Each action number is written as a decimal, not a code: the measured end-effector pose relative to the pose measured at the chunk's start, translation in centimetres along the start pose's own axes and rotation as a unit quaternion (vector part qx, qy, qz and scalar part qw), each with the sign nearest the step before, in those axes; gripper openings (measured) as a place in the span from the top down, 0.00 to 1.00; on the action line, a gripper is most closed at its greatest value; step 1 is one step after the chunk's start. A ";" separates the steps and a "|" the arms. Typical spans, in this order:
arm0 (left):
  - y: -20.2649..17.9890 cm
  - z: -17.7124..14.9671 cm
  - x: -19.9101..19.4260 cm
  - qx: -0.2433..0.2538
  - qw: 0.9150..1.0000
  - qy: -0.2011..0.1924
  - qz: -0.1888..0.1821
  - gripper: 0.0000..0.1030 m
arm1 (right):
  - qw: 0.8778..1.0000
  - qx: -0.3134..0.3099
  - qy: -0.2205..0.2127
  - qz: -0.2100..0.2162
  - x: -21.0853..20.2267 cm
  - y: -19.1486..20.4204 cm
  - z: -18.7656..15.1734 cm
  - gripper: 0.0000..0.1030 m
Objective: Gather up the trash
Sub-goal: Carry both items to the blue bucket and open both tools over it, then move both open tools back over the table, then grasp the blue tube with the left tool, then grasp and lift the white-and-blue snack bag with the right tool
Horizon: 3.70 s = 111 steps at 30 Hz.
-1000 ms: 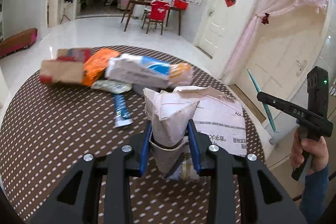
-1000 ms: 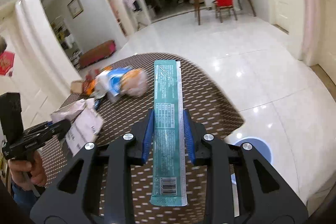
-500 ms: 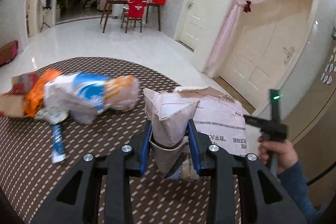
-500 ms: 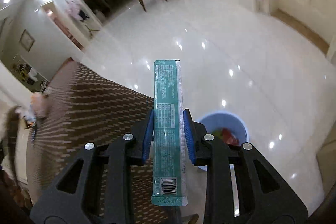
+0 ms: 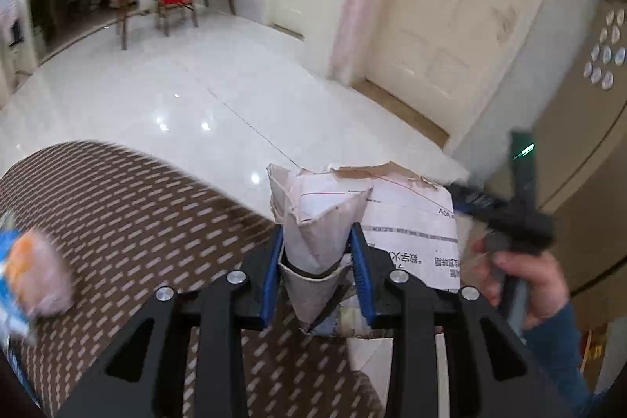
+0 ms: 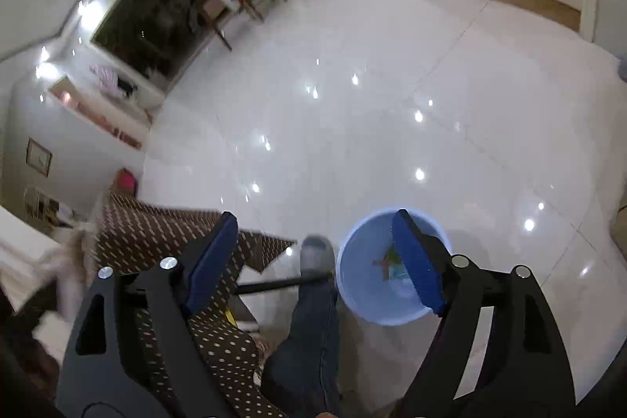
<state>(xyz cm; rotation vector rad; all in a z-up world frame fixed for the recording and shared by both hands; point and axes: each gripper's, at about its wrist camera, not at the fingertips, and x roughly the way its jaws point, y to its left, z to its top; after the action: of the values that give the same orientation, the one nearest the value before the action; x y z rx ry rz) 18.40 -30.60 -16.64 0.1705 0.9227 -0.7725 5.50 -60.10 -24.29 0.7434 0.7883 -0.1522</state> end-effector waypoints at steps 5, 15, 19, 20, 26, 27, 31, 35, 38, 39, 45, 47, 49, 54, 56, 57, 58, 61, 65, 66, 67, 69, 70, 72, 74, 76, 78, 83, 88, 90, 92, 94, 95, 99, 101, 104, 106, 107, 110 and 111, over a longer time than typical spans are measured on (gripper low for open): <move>-2.1 2.3 5.3 0.038 0.998 0.054 0.007 0.69 | 0.999 0.008 -0.041 0.015 -4.4 -0.3 2.1 0.17; -2.6 5.8 12.0 0.043 0.989 0.136 0.042 0.17 | 0.998 0.007 -0.048 0.031 -6.2 0.3 2.8 0.14; -2.0 6.6 10.0 0.029 0.990 0.117 0.075 0.16 | 0.998 0.006 -0.041 0.042 -5.9 1.0 3.2 0.09; -2.0 6.6 9.3 0.023 0.991 0.109 0.078 0.16 | 0.998 0.005 -0.037 0.043 -5.8 1.3 3.2 0.07; -2.1 5.1 2.8 0.008 0.994 0.037 0.102 0.13 | 0.999 -0.024 -0.033 0.029 -5.8 4.1 3.2 0.06; -2.1 4.6 1.4 0.006 0.995 0.023 0.101 0.13 | 0.999 -0.029 -0.034 0.028 -5.9 4.7 3.1 0.06; -2.3 3.6 -3.0 -0.007 0.996 -0.022 0.091 0.13 | 0.996 -0.054 -0.060 0.024 -7.6 7.5 2.1 0.06; -2.8 2.5 -7.3 -0.006 0.995 -0.069 0.077 0.10 | 0.993 -0.071 -0.094 0.015 -10.1 10.6 0.7 0.06; -3.0 1.9 -9.7 0.000 0.994 -0.092 0.066 0.10 | 0.990 -0.088 -0.112 0.008 -11.9 12.8 -0.7 0.06; -3.1 1.6 -10.3 0.001 0.993 -0.096 0.064 0.10 | 0.988 -0.094 -0.119 0.008 -12.5 13.4 -1.1 0.06; -2.1 -0.8 -14.1 -0.005 0.990 -0.120 0.072 0.10 | 0.984 -0.137 -0.109 0.016 -13.3 18.1 -2.6 0.06; -1.4 -1.8 -15.4 -0.012 0.988 -0.130 0.085 0.10 | 0.981 -0.162 -0.104 0.024 -13.1 19.7 -3.0 0.06; -0.3 -2.5 -16.4 -0.021 0.986 -0.137 0.096 0.10 | 0.977 -0.186 -0.098 0.032 -12.7 21.9 -3.4 0.06; 3.6 -4.4 -18.8 -0.064 0.978 -0.146 0.132 0.10 | 0.969 -0.228 -0.076 0.053 -11.0 26.4 -4.7 0.06; 5.1 -5.3 -19.5 -0.081 0.975 -0.147 0.143 0.10 | 0.966 -0.243 -0.063 0.063 -10.0 27.9 -5.4 0.06; 5.9 -5.8 -19.7 -0.090 0.974 -0.147 0.148 0.10 | 0.964 -0.249 -0.059 0.066 -9.7 28.6 -5.7 0.06; 6.8 -6.2 -20.0 -0.097 0.973 -0.147 0.152 0.10 | 0.963 -0.256 -0.054 0.069 -9.3 29.3 -5.9 0.06; 9.4 -7.9 -20.7 -0.120 0.968 -0.145 0.165 0.10 | 0.956 -0.281 -0.033 0.083 -7.8 31.8 -7.2 0.06; 12.8 -10.5 -20.9 -0.156 0.962 -0.135 0.180 0.10 | 0.949 -0.301 -0.005 0.099 -5.8 33.9 -8.5 0.06; 13.6 -11.0 -20.8 -0.164 0.961 -0.131 0.182 0.10 | 0.948 -0.304 0.001 0.099 -5.2 34.5 -8.9 0.06; 14.6 -11.6 -20.7 -0.174 0.959 -0.127 0.185 0.10 | 0.947 -0.307 0.005 0.099 -4.8 34.9 -9.1 0.06; 15.8 -12.3 -20.3 -0.184 0.957 -0.124 0.186 0.10 | 0.944 -0.316 0.015 0.097 -3.8 35.6 -10.0 0.06; 16.5 -12.8 -20.0 -0.189 0.957 -0.118 0.186 0.10 | 0.943 -0.319 0.019 0.097 -3.4 36.2 -10.5 0.06; 17.4 -13.2 -19.3 -0.194 0.957 -0.108 0.187 0.10 | 0.940 -0.326 0.028 0.097 -2.5 36.9 -11.0 0.06; 18.2 -13.4 -18.4 -0.195 0.957 -0.103 0.186 0.10 | 0.938 -0.333 0.037 0.092 -1.7 37.4 -12.0 0.06; 19.2 -13.7 -17.1 -0.200 0.958 -0.091 0.183 0.10 | 0.936 -0.338 0.048 0.091 -0.9 37.6 -12.4 0.06; 20.2 -13.9 -15.8 -0.205 0.959 -0.081 0.180 0.10 | 0.934 -0.342 0.055 0.091 -0.3 37.7 -12.9 0.06; 22.6 -13.8 -12.0 -0.217 0.960 -0.041 0.171 0.37 | 0.928 -0.353 0.069 0.096 1.1 38.4 -13.8 0.06; 22.5 -12.6 -11.4 -0.198 0.964 -0.042 0.171 0.85 | 0.924 -0.362 0.076 0.099 1.6 38.6 -13.7 0.06; 22.5 -12.6 -11.3 -0.197 0.968 -0.039 0.153 0.88 | 0.922 -0.365 0.078 0.106 1.7 38.7 -13.7 0.06; 22.2 -13.0 -11.6 -0.188 0.969 -0.036 0.156 0.90 | 0.917 -0.373 0.083 0.114 2.2 39.1 -14.1 0.06; 21.9 -13.6 -12.1 -0.188 0.970 -0.034 0.154 0.90 | 0.911 -0.384 0.088 0.121 2.7 39.6 -14.6 0.06; 21.8 -14.0 -12.5 -0.187 0.969 -0.035 0.155 0.91 | 0.906 -0.393 0.093 0.129 3.1 40.2 -15.1 0.07; 22.0 -15.4 -14.0 -0.202 0.966 -0.044 0.154 0.91 | 0.881 -0.441 0.103 0.138 4.4 42.3 -17.3 0.21; 22.4 -16.5 -14.8 -0.213 0.964 -0.049 0.155 0.91 | 0.867 -0.468 0.108 0.129 5.7 43.3 -18.2 0.29; 22.7 -17.4 -15.6 -0.231 0.959 -0.055 0.155 0.91 | 0.856 -0.494 0.119 0.093 8.3 43.8 -19.0 0.53; 22.9 -18.0 -16.0 -0.243 0.956 -0.060 0.155 0.91 | 0.851 -0.502 0.131 0.082 9.6 43.7 -19.5 0.69; 23.0 -18.3 -16.3 -0.247 0.955 -0.062 0.154 0.91 | 0.846 -0.509 0.136 0.077 10.1 43.6 -19.9 0.74; 23.1 -19.1 -16.9 -0.255 0.952 -0.067 0.156 0.91 | 0.839 -0.521 0.137 0.072 10.4 43.4 -20.5 0.82; 23.1 -19.5 -17.1 -0.257 0.951 -0.068 0.156 0.91 | 0.841 -0.517 0.139 0.076 10.3 43.3 -20.4 0.83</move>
<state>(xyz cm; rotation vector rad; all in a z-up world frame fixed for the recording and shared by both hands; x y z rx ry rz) 14.81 3.82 -19.64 -0.1902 0.9095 -0.2307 17.63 -13.18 -17.21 -0.2219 0.9346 0.5202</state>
